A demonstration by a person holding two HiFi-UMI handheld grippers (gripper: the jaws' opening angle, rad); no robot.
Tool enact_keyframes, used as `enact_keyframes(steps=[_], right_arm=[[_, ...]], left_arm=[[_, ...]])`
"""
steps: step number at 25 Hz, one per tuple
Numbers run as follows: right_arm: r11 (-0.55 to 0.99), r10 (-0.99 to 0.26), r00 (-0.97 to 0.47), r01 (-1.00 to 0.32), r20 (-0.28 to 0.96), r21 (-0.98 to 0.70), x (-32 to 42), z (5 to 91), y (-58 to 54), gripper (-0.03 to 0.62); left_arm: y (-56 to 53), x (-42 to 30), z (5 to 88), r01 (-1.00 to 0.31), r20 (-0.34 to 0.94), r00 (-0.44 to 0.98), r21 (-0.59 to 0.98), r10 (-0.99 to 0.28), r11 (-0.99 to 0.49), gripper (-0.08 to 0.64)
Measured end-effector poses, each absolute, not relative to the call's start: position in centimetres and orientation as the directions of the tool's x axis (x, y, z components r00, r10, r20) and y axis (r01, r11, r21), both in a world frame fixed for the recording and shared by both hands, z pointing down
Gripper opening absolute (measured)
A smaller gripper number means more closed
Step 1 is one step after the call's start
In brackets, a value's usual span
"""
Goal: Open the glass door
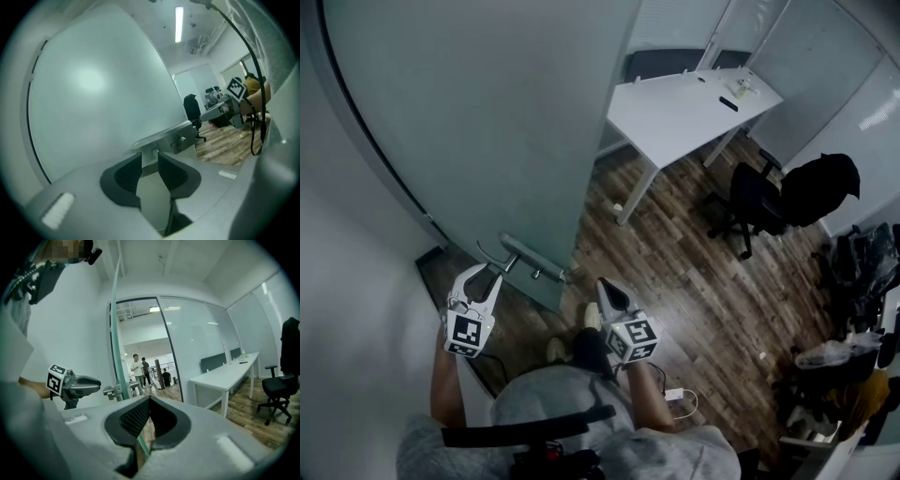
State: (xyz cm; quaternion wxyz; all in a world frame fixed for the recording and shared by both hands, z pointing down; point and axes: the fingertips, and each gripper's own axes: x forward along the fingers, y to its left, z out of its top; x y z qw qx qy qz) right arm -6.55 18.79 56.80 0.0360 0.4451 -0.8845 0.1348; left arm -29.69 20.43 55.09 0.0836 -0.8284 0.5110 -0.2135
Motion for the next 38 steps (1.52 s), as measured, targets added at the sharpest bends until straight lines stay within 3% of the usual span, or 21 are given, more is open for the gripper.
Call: enact_keyframes(steps=[5,12,15,38], right_arm=[[0.564,-0.780,-0.598,-0.800,0.184,-0.206,-6.0,56.5,19.2,0.002],[0.574,-0.772,-0.609,-0.791,0.182,-0.211,-5.1,56.2,19.7,0.002],[0.590,-0.761,-0.623,-0.780,0.179,-0.208,-4.9,56.1,19.9,0.002],[0.697,-0.670,-0.729,-0.682,0.136,-0.221,-0.3,54.6,23.4,0.002]], left_arm=[[20.5,-28.0,53.9,-0.873,0.191,0.401,-0.218,-0.896,-0.437,0.092],[21.7,-26.1,52.8,-0.911,0.135,0.368,-0.146,-0.920,-0.386,0.052],[22.0,-25.3,52.4,-0.928,0.119,0.350,-0.093,-0.929,-0.361,0.003],[28.2,-15.9,51.7,-0.938,0.109,0.335,-0.056,-0.936,-0.342,0.003]])
